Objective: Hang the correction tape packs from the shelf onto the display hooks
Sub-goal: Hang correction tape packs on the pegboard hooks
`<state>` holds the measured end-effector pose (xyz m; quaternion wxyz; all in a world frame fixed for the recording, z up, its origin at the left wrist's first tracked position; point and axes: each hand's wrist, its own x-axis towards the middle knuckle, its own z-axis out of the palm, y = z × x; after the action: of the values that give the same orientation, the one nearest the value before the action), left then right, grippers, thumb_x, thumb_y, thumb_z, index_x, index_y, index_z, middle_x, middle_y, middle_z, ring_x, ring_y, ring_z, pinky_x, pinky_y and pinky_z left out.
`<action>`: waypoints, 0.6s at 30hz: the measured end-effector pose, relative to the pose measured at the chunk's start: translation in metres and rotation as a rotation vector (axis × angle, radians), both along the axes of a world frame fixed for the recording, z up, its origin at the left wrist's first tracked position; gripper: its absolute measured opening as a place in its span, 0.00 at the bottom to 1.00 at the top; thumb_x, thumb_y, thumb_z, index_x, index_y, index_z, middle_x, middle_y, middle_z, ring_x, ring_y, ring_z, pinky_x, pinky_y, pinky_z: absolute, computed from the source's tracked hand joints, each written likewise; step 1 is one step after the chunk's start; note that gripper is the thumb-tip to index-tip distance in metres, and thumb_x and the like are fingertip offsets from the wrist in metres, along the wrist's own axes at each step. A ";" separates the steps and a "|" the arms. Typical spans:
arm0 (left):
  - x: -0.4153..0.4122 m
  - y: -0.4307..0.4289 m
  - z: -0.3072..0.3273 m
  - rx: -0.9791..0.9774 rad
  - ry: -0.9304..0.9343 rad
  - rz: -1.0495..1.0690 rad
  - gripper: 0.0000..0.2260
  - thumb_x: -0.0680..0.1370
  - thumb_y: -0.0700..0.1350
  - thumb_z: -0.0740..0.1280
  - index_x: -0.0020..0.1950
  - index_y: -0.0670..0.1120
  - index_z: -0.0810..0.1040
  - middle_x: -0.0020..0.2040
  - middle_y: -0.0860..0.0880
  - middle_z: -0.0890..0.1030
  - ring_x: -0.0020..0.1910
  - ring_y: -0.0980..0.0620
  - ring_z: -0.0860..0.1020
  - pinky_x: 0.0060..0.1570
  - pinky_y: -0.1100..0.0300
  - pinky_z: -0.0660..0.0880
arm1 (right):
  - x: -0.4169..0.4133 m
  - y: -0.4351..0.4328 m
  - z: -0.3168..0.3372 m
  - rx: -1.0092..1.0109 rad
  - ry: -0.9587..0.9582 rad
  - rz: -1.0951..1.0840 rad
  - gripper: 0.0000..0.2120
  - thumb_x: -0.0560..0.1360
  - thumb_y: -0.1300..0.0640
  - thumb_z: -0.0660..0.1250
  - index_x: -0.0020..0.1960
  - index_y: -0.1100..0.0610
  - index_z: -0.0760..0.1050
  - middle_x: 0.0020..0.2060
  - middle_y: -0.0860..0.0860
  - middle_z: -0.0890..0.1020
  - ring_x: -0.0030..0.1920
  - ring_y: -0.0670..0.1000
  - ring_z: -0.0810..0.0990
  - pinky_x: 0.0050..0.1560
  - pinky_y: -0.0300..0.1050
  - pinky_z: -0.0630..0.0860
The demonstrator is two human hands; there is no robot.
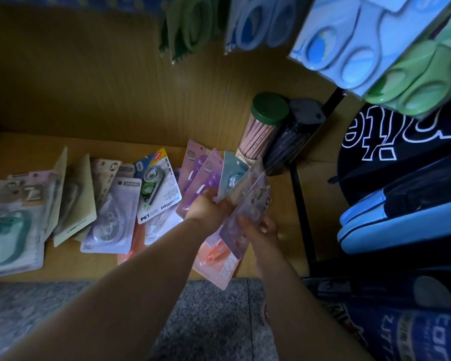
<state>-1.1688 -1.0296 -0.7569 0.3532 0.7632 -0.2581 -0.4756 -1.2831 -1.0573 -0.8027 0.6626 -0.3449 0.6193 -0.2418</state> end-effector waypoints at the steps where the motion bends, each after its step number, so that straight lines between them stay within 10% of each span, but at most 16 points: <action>1: 0.000 0.001 0.001 -0.008 0.030 0.008 0.14 0.78 0.44 0.60 0.64 0.43 0.71 0.55 0.43 0.78 0.48 0.43 0.77 0.43 0.59 0.73 | 0.002 0.000 0.002 0.002 -0.033 -0.028 0.30 0.69 0.60 0.72 0.67 0.59 0.64 0.63 0.54 0.74 0.58 0.55 0.75 0.39 0.38 0.74; 6: 0.007 0.022 -0.002 -0.050 0.160 0.041 0.10 0.78 0.43 0.62 0.59 0.43 0.72 0.37 0.48 0.76 0.31 0.52 0.74 0.24 0.68 0.73 | 0.010 0.002 0.011 -0.045 -0.170 -0.116 0.27 0.69 0.62 0.70 0.66 0.58 0.66 0.63 0.56 0.76 0.54 0.54 0.78 0.50 0.44 0.77; 11: 0.012 0.051 0.007 -0.124 0.299 0.129 0.10 0.77 0.34 0.60 0.44 0.49 0.73 0.38 0.48 0.76 0.33 0.53 0.76 0.36 0.60 0.75 | 0.013 0.005 0.031 -0.121 -0.157 0.054 0.31 0.70 0.59 0.70 0.69 0.54 0.61 0.62 0.50 0.73 0.58 0.52 0.75 0.56 0.47 0.75; 18: 0.013 0.101 0.044 -0.249 0.426 0.163 0.21 0.77 0.32 0.57 0.55 0.60 0.71 0.34 0.57 0.84 0.33 0.59 0.83 0.33 0.65 0.80 | 0.021 0.029 0.078 -0.173 -0.057 0.236 0.37 0.66 0.56 0.74 0.68 0.49 0.59 0.64 0.53 0.73 0.61 0.58 0.76 0.60 0.58 0.75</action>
<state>-1.1554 -0.9285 -0.7133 0.5282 0.6146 -0.1719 -0.5601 -1.2624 -1.0282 -0.7243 0.6715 -0.4640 0.5323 -0.2245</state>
